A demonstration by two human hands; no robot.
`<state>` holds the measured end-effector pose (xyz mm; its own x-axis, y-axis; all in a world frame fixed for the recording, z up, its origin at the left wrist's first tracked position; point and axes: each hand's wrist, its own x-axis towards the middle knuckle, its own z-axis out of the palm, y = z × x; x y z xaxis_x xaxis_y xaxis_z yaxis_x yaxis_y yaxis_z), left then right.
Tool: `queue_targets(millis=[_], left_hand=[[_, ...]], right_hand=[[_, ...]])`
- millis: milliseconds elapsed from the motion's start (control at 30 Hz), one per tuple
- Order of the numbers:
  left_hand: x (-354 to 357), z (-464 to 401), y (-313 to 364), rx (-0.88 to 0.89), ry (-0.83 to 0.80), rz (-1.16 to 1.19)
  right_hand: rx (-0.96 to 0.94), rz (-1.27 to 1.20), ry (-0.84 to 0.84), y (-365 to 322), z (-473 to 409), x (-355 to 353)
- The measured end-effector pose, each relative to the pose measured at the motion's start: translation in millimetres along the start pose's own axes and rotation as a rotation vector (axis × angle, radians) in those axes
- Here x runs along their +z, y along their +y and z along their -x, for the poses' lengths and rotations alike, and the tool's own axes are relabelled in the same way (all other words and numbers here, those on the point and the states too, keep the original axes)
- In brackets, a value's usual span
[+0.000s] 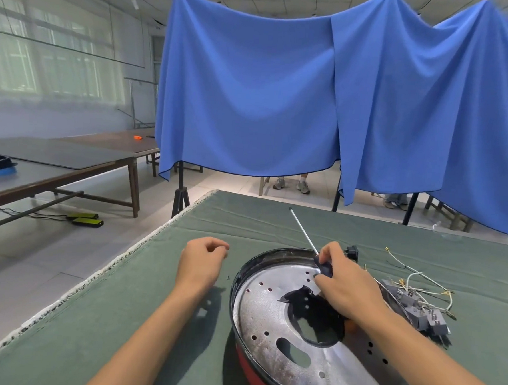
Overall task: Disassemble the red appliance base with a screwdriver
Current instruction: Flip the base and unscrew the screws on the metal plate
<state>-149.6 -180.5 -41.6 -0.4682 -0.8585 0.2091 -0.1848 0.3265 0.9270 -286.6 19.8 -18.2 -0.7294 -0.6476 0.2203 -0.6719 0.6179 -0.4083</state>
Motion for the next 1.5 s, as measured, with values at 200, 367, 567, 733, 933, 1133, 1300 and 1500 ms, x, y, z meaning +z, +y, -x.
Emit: queue_targets(millis=[200, 367, 567, 733, 933, 1133, 1300, 1500], left_hand=[[37, 15, 54, 0.106, -0.29, -0.358], [45, 18, 57, 0.106, -0.208, -0.644], [37, 20, 52, 0.054, -0.313, -0.669], [29, 29, 59, 0.045, -0.311, -0.751], [24, 40, 70, 0.026, -0.314, -0.875], [42, 34, 75, 0.173, -0.262, -0.929], [61, 19, 70, 0.189, -0.336, -0.954], [47, 21, 73, 0.097, -0.396, -1.067]], right_hand=[[0.018, -0.381, 0.128, -1, 2, -9], [0.161, -0.91, 0.232, 0, 8, -37], [0.017, -0.864, 0.145, -3, 8, -67], [-0.155, -0.184, 0.207, 0, 13, -67], [-0.25, -0.151, 0.526, 1, 21, -67], [-0.219, -0.385, 0.513, -7, 29, -75], [-0.229, -0.486, 0.639, -7, 29, -86], [-0.17, -0.515, 0.586, -2, 21, -86]])
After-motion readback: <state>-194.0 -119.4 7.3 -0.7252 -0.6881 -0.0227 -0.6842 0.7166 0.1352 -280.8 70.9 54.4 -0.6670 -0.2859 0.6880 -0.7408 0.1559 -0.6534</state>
